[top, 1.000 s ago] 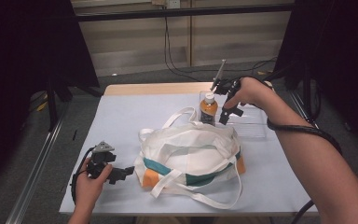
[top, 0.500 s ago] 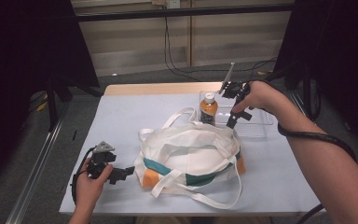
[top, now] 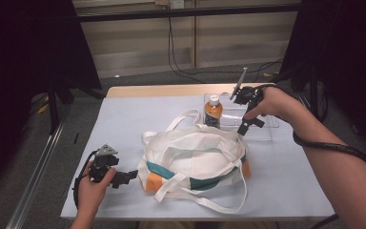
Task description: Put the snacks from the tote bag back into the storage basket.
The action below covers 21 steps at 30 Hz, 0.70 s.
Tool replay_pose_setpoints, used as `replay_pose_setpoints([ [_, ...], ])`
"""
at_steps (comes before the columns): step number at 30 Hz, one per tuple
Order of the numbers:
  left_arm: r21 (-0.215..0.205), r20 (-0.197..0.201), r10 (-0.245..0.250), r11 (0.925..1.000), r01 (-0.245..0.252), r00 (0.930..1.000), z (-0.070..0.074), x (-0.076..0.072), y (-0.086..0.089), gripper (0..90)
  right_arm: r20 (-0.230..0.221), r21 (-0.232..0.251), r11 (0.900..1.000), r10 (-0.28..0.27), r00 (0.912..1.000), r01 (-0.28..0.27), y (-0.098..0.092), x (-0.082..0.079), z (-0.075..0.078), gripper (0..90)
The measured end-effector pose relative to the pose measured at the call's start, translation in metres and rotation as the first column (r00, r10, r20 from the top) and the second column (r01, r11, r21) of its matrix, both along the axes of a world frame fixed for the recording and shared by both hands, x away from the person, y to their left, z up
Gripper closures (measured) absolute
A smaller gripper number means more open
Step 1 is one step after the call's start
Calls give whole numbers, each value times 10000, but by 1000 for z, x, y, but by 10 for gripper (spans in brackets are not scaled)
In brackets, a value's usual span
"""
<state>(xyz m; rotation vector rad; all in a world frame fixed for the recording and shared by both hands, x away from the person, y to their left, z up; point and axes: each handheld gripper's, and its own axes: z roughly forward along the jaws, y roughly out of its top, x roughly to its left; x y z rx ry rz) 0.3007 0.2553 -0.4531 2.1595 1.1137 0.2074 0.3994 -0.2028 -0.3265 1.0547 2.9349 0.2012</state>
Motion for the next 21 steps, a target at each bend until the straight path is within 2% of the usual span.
replay_pose_setpoints([
  [5,6,8,7,10000,-7,10000,0,0,-1,50,-4,63,10000,-17,10000,17,-5,-4,-1,89],
  [6,24,174,30,10000,-30,9998,-1,0,-1,50,-44,82,10000,-44,10000,45,-6,-5,-1,89],
  [12,116,118,-22,9999,20,9999,0,1,0,50,-94,90,9999,-71,9999,72,-13,-11,-4,89],
  [20,-36,208,127,9999,-126,9997,0,1,-1,50,-26,136,9998,-129,9999,130,-18,-20,-8,90],
  [21,-43,203,126,9999,-125,9997,0,1,-1,50,-36,79,10000,-7,10000,7,-18,-20,-8,89],
])
